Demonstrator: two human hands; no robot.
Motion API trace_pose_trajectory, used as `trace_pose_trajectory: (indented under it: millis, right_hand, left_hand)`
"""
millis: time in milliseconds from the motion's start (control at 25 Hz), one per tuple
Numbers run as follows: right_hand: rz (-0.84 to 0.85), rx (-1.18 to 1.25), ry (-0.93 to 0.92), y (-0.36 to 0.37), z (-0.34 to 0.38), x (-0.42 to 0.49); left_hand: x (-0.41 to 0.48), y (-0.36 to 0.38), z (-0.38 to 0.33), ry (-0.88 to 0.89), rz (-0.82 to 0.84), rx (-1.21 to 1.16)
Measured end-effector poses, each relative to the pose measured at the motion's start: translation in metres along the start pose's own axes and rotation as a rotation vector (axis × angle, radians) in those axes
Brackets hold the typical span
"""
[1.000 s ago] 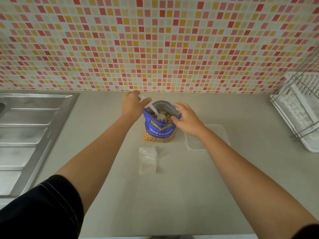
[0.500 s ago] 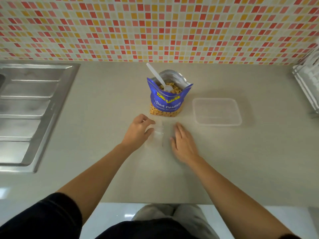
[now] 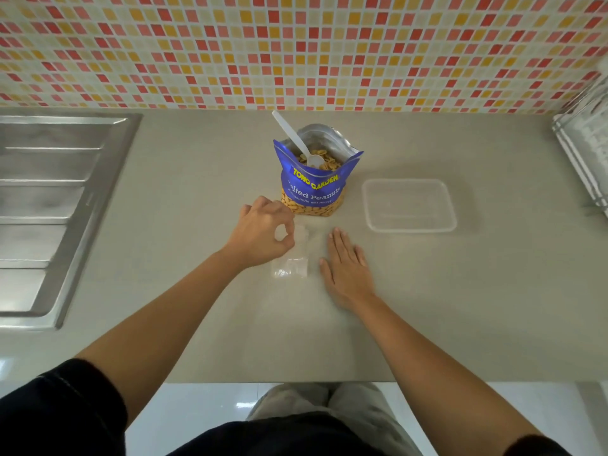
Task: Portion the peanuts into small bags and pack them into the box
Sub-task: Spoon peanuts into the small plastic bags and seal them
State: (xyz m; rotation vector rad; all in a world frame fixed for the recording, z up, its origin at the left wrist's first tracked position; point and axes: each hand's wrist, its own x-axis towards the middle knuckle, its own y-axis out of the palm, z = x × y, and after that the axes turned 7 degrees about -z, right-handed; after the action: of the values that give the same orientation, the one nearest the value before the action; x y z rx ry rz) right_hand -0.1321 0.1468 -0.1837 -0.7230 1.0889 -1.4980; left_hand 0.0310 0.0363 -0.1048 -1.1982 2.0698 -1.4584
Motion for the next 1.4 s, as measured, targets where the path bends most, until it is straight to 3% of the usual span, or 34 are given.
trace_pose_trajectory:
  millis: [80, 160, 240, 400, 600, 880, 1240, 1400]
  right_hand:
    - [0.028, 0.398, 0.141, -0.019, 0.011, -0.001]
    - [-0.011, 1.008, 0.245, -0.043, 0.028, -0.006]
    - [-0.040, 1.265, 0.269, -0.065, 0.043, -0.006]
    - [-0.168, 1.262, 0.220, -0.104, 0.059, -0.004]
    - [-0.265, 1.403, 0.125, -0.148, 0.059, 0.007]
    - [-0.273, 1.354, 0.012, -0.177, 0.057, 0.026]
    - [-0.317, 1.274, 0.036, -0.180, 0.056, 0.038]
    - [-0.314, 1.340, 0.030, -0.181, 0.055, 0.043]
  left_hand:
    - [0.006, -0.022, -0.009, -0.093, -0.007, -0.219]
    - [0.012, -0.042, -0.017, -0.202, -0.040, -0.448]
    - [0.016, -0.057, -0.023, -0.283, -0.052, -0.650]
    - [0.023, -0.082, -0.034, -0.351, -0.028, -0.947]
    - [0.031, -0.113, -0.044, -0.304, 0.006, -1.040]
    - [0.043, -0.125, -0.053, -0.229, -0.100, -0.824]
    - [0.052, -0.131, -0.050, -0.278, -0.104, -1.005]
    - [0.058, -0.129, -0.053, -0.284, -0.119, -0.942]
